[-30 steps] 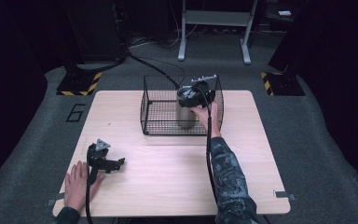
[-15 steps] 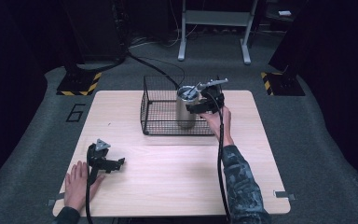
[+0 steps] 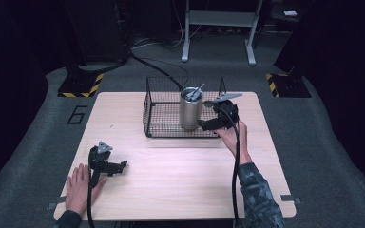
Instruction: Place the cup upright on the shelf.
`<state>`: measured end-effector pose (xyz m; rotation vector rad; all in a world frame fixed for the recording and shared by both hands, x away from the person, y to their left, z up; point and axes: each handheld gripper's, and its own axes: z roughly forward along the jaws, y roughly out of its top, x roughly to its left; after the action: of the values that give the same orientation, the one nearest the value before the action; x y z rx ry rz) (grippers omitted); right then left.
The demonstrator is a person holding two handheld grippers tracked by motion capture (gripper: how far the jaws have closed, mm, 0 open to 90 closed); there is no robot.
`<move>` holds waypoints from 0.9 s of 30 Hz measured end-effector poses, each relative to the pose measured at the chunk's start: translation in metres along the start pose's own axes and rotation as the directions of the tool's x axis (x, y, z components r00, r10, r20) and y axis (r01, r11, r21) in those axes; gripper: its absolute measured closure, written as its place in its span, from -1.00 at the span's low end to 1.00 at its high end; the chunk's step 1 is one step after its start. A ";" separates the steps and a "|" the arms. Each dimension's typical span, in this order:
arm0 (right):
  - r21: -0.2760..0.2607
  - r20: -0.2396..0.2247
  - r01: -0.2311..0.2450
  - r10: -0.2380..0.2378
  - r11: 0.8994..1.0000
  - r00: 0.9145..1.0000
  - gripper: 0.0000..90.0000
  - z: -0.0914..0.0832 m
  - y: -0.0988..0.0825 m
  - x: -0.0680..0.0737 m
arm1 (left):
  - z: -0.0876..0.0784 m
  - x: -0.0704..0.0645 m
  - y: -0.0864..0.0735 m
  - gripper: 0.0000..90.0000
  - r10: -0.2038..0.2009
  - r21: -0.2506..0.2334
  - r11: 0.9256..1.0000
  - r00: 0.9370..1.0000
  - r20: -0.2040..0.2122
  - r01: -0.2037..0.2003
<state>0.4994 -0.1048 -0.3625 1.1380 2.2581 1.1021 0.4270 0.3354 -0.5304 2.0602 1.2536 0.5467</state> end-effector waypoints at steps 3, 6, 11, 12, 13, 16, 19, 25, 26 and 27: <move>-0.009 0.006 0.010 -0.010 1.000 1.000 -1.00 -0.010 -0.011 0.001 | 0.000 0.000 0.000 -1.00 -0.001 -0.001 1.000 1.000 0.000 0.001; -0.021 0.014 0.012 -0.011 1.000 1.000 -1.00 -0.020 -0.022 0.002 | 0.000 0.000 0.000 -1.00 0.000 0.000 1.000 1.000 0.000 0.000; -0.026 0.033 0.008 -0.007 1.000 0.999 -1.00 -0.036 -0.046 0.001 | 0.000 0.000 0.000 -1.00 -0.001 0.000 1.000 1.000 0.000 0.001; -0.022 0.041 0.002 -0.001 1.000 0.999 -1.00 -0.038 -0.051 0.001 | 0.000 0.000 0.000 -1.00 0.000 0.000 1.000 1.000 0.000 0.000; -0.021 0.049 0.011 -0.010 1.000 0.999 -1.00 -0.040 -0.056 -0.001 | 0.000 0.000 0.000 -1.00 -0.002 -0.002 1.000 1.000 0.000 0.002; -0.004 0.059 -0.004 0.005 1.000 0.998 -1.00 -0.045 -0.072 -0.004 | 0.000 0.000 0.000 -1.00 -0.005 -0.004 1.000 1.000 0.000 0.005; 0.005 0.082 -0.002 0.002 1.000 0.997 -1.00 -0.049 -0.091 -0.007 | 0.000 0.000 0.000 -1.00 0.001 0.001 1.000 1.000 0.000 -0.001; 0.031 0.119 -0.033 0.029 0.999 0.993 -1.00 -0.049 -0.131 -0.011 | 0.000 0.000 0.000 -1.00 0.000 0.000 1.000 1.000 0.000 0.000; 0.039 0.117 -0.049 0.044 0.998 0.992 -1.00 -0.049 -0.137 -0.012 | 0.000 0.000 0.000 -1.00 -0.006 -0.004 1.000 1.000 0.000 0.006; 0.044 0.117 -0.062 0.056 0.997 0.992 -1.00 -0.047 -0.147 -0.013 | 0.000 0.000 0.000 -1.00 0.000 0.000 1.000 1.000 0.000 0.000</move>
<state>0.4047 -0.1909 -0.4489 1.2617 2.1847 0.9827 0.4271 0.3354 -0.5304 2.0606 1.2533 0.5468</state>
